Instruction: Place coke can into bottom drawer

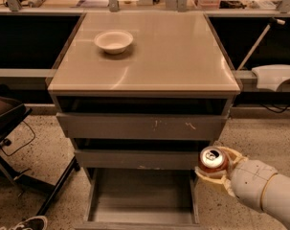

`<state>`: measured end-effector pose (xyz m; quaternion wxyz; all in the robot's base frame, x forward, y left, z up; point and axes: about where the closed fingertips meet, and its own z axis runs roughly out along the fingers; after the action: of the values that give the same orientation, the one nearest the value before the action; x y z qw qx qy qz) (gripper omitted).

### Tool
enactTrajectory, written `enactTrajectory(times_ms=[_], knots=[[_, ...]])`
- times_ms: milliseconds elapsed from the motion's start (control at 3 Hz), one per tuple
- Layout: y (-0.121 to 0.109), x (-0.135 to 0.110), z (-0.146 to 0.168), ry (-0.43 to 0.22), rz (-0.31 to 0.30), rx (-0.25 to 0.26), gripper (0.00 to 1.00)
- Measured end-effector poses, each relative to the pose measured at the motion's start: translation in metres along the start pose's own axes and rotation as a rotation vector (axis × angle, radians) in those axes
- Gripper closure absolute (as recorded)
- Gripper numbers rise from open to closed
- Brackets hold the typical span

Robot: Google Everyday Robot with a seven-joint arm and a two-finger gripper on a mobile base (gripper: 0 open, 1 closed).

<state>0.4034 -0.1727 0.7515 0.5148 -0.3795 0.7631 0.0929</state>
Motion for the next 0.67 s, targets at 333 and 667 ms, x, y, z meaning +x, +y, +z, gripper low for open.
enactTrajectory(times_ms=[333,667], knots=[[0.006,0.019,0.017,0.004,0.019,0.005,1.00],[0.042,0.057,0.070,-0.010,0.010,-0.035,1.00]])
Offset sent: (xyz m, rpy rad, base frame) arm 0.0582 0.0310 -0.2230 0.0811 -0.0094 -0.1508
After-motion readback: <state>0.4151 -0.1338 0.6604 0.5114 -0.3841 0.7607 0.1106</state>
